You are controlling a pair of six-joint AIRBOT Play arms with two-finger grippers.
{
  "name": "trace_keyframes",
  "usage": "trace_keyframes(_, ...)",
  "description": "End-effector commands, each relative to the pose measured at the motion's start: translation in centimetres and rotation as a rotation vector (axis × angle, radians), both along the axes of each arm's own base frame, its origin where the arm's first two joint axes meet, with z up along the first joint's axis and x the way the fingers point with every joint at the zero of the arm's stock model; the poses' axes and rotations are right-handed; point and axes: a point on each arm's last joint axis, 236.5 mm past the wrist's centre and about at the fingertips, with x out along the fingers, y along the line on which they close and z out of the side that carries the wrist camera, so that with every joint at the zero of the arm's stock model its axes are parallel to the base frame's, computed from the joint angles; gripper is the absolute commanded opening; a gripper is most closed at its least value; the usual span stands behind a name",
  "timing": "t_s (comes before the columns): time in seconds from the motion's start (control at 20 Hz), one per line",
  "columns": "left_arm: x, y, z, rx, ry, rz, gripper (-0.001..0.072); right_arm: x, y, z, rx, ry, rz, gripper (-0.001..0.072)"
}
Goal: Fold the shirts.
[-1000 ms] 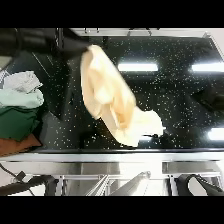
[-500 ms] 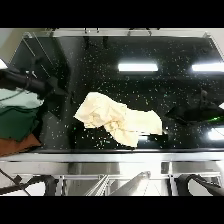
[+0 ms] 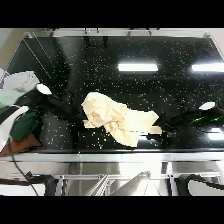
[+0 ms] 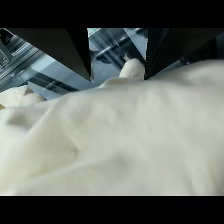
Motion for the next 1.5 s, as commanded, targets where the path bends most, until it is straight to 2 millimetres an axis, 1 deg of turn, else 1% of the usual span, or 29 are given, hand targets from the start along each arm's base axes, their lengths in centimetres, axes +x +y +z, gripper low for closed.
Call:
trace_keyframes(0.0,0.1,-1.9,-3.1,0.021,0.039,-0.066,0.0347,0.7,0.9,0.0,0.036,-0.035,0.003,0.0497)
trace_keyframes(0.05,0.7,-2.4,-3.3,0.020,0.033,-0.077,0.0346,0.8,1.0,0.1,0.043,-0.036,-0.002,0.0489)
trace_keyframes(0.1,1.3,-2.8,-3.4,0.018,0.025,-0.087,0.0346,0.9,1.1,0.2,0.049,-0.039,-0.005,0.0327)
trace_keyframes(0.15,1.9,-3.2,-3.3,0.017,0.026,-0.088,0.0345,1.0,1.1,0.2,0.049,-0.044,-0.001,0.0006)
trace_keyframes(0.2,2.5,-3.6,-3.0,0.017,0.037,-0.079,0.0338,0.9,1.3,0.3,0.058,-0.063,0.024,0.0017)
trace_keyframes(0.25,3.1,-3.8,-2.5,0.013,0.042,-0.077,0.0133,0.6,1.4,0.5,0.066,-0.065,0.041,0.0017)
trace_keyframes(0.3,3.6,-4.0,-1.9,0.005,0.030,-0.092,0.0002,0.5,1.5,0.7,0.074,-0.060,0.046,0.0016)
trace_keyframes(0.4,4.8,-4.2,-0.2,-0.007,-0.010,-0.106,0.0003,0.5,1.3,0.9,0.082,-0.057,0.043,0.0016)
trace_keyframes(0.45,5.6,-4.1,1.1,-0.013,-0.044,-0.103,0.0004,0.5,1.1,1.1,0.089,-0.056,0.041,0.0016)
trace_keyframes(0.55,6.7,-3.8,3.6,-0.023,-0.108,-0.094,0.0015,0.8,0.5,2.1,0.111,-0.058,0.033,0.0016)
trace_keyframes(0.65,7.3,-2.9,6.3,-0.029,-0.164,-0.075,0.0021,1.6,-0.6,3.4,0.119,-0.087,0.011,0.0016)
trace_keyframes(0.7,7.3,-2.4,7.5,-0.032,-0.185,-0.073,0.0021,2.2,-1.4,4.1,0.111,-0.114,-0.011,0.0016)
trace_keyframes(0.8,7.2,-1.4,9.2,-0.037,-0.207,-0.068,0.0022,3.5,-2.5,5.7,0.115,-0.168,-0.063,0.0016)
trace_keyframes(0.95,6.1,-0.5,10.7,-0.045,-0.191,-0.078,0.0022,5.0,-3.3,8.3,0.151,-0.241,-0.138,0.0015)
trace_keyframes(1.0,5.7,-0.4,11.3,-0.048,-0.190,-0.087,0.0021,5.4,-3.4,9.8,0.180,-0.277,-0.159,0.0015)
trace_keyframes(1.05,5.7,-0.3,12.2,-0.049,-0.213,-0.087,0.0021,5.7,-3.1,12.0,0.228,-0.341,-0.157,0.0015)
trace_keyframes(1.1,5.8,-0.4,13.6,-0.051,-0.268,-0.089,0.0021,6.3,-2.8,15.4,0.303,-0.437,-0.166,0.0016)
trace_keyframes(1.15,6.0,-0.4,15.5,-0.053,-0.335,-0.091,0.0021,6.8,-2.8,19.9,0.388,-0.558,-0.189,0.0015)
trace_keyframes(1.2,6.1,-0.2,18.1,-0.053,-0.418,-0.090,0.0022,7.2,-3.3,24.9,0.466,-0.697,-0.218,0.0015)
trace_keyframes(1.25,6.2,0.2,21.0,-0.051,-0.498,-0.082,0.0022,7.2,-4.0,30.5,0.539,-0.856,-0.247,0.0015)
trace_keyframes(1.3,6.0,0.8,24.5,-0.047,-0.594,-0.071,0.0022,6.2,-5.0,37.0,0.614,-1.053,-0.269,0.0016)
trace_keyframes(1.35,5.6,1.5,28.2,-0.041,-0.695,-0.053,0.0022,4.1,-5.8,43.3,0.674,-1.257,-0.277,0.0016)
trace_keyframes(1.4,5.0,2.4,32.3,-0.029,-0.810,-0.030,0.0023,1.7,-6.1,48.0,0.704,-1.412,-0.275,0.0016)
trace_keyframes(1.45,4.0,3.2,35.8,-0.016,-0.909,-0.009,0.0023,-0.9,-5.7,51.8,0.710,-1.537,-0.254,0.0016)
